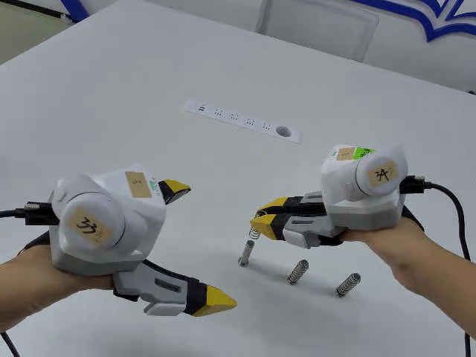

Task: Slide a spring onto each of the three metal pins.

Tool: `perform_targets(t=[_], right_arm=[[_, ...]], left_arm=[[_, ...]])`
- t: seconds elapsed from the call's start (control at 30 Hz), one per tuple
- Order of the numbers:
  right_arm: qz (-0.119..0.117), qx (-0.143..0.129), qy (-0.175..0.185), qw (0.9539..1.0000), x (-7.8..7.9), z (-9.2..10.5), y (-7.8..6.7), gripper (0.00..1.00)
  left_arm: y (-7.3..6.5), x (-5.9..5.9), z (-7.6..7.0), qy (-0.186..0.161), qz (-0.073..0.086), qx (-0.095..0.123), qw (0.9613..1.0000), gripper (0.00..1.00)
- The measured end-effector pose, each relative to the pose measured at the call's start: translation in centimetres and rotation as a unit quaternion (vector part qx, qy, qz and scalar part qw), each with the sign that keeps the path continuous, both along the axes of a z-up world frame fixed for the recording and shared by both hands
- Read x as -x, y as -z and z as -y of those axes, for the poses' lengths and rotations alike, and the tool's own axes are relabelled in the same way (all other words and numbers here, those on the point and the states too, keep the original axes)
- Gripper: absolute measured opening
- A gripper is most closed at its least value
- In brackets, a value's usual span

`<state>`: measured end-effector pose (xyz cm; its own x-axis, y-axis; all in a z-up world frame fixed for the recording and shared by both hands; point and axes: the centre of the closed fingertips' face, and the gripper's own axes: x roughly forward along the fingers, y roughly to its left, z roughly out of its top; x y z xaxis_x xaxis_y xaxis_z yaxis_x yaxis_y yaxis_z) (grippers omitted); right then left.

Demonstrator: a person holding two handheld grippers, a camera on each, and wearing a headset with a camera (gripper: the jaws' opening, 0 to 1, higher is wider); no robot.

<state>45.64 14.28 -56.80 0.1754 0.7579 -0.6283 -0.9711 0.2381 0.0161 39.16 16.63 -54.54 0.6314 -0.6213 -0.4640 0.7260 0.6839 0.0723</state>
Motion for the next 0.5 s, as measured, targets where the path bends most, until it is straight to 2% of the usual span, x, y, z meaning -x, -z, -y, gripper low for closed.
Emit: perform_targets(t=[0.27,0.5], right_arm=[[-0.024,-0.009,0.01,0.9996,0.2,0.2,0.7,0.11],[-0.023,-0.001,0.007,0.9997,0.5,0.1,1.5,0.11]], left_arm=[[0.6,0.3,-0.2,-0.004,-0.007,-0.005,1.0,1.0],[0.8,0.3,-0.5,-0.007,-0.011,-0.01,0.9999,1.0]])
